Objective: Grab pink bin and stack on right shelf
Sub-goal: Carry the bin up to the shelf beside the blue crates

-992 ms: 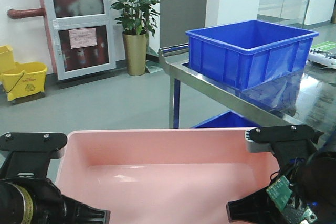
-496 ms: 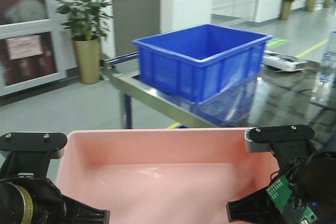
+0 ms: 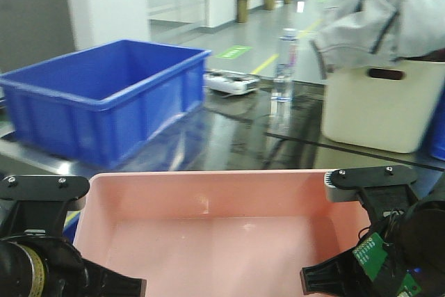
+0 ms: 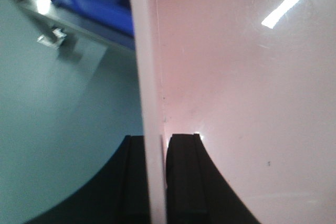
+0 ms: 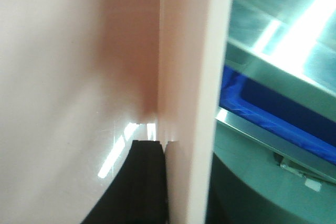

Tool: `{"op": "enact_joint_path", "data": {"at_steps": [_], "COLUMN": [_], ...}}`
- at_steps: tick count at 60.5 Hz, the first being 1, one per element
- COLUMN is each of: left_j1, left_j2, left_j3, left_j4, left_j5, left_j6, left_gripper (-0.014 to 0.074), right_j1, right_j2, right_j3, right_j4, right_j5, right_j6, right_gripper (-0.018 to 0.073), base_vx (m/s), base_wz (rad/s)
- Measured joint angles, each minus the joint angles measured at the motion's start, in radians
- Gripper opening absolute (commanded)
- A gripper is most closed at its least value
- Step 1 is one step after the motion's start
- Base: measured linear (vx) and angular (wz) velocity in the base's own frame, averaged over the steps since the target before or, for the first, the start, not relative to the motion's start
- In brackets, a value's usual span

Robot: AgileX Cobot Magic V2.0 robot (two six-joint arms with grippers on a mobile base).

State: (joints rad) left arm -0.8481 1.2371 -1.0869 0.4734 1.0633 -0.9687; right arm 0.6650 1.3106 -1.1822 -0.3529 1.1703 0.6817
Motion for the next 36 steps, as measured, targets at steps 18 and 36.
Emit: {"op": "enact_joint_path", "data": {"at_steps": [18, 36], "left_j1": [0.0, 0.0], "left_j2": [0.0, 0.0], "left_j3": [0.0, 0.0], "left_j4": [0.0, -0.001], "left_j5": [0.0, -0.001], "left_j6": [0.0, 0.0], "left_gripper": [0.0038, 0.0038], "right_j1": [0.0, 0.0], "right_j2": [0.0, 0.0], "right_j3": [0.0, 0.0], "right_j4": [0.0, 0.0], "right_j5": [0.0, 0.001], "right_j6": [0.0, 0.0], "right_gripper": [0.0116, 0.0116], "base_vx": [0.16, 0.13], "base_wz": [-0.63, -0.5]}}
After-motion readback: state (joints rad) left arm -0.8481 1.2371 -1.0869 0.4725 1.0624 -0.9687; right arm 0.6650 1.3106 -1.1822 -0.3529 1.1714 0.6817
